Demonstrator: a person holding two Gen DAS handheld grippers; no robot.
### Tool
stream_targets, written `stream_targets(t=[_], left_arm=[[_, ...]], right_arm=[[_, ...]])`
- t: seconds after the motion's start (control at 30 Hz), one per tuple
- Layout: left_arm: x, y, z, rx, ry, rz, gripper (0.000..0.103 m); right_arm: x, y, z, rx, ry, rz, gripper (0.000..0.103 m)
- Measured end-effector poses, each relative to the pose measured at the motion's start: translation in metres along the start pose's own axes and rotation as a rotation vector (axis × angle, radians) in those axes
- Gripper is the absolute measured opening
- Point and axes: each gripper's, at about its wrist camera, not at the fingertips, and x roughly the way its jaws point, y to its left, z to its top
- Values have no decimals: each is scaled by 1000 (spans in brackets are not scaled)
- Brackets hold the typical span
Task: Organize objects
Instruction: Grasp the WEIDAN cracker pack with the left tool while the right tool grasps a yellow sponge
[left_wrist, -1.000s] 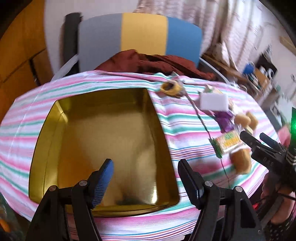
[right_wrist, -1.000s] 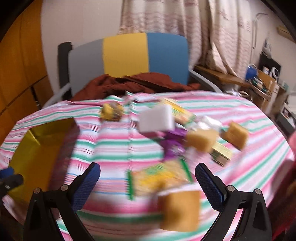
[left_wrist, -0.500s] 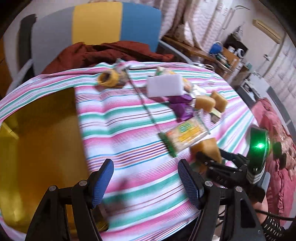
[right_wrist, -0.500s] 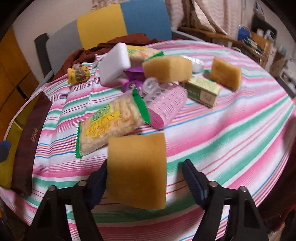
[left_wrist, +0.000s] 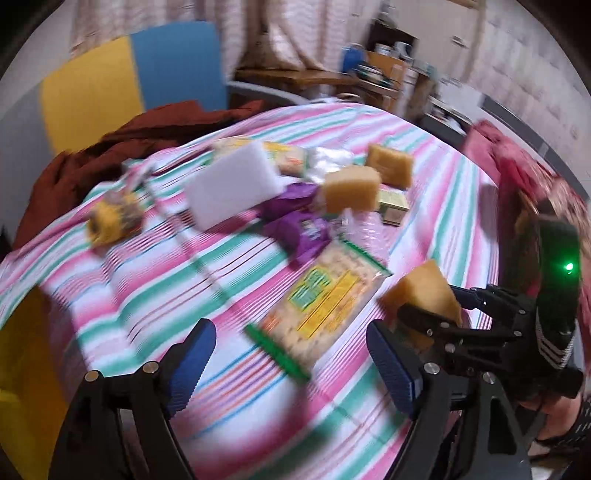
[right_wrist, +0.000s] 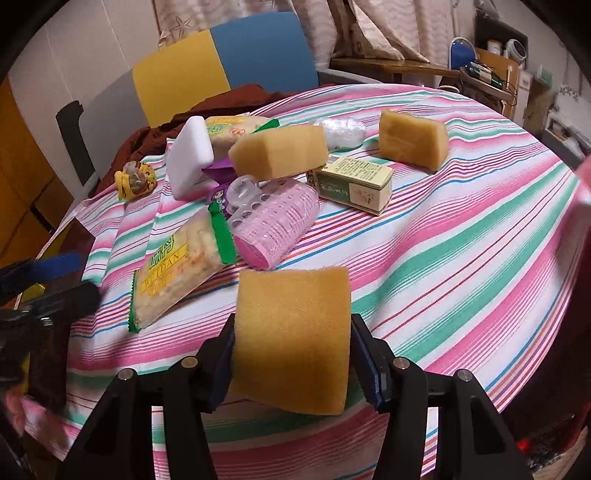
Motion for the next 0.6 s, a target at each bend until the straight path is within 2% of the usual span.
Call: stream_targets(t=[0.13, 0.37, 0.47, 0.53, 0.57, 0.6], left_arm=[[27, -8, 9, 103, 61, -39, 89], [50, -17, 10, 233, 70, 0, 88], [56, -18, 6, 223, 76, -25, 80], [61, -17, 2, 190, 96, -57, 69], [62, -16, 0, 173, 91, -57, 69], [60, -15, -1, 164, 79, -55, 64]], right_arm=[[-1, -3, 0, 12, -1, 17, 58], [2, -1, 0, 13, 0, 20, 58], [2, -2, 0, 16, 1, 22, 58], [2, -2, 0, 17, 1, 22, 58], [3, -1, 0, 16, 2, 20, 58], [3, -1, 0, 15, 3, 18, 58]])
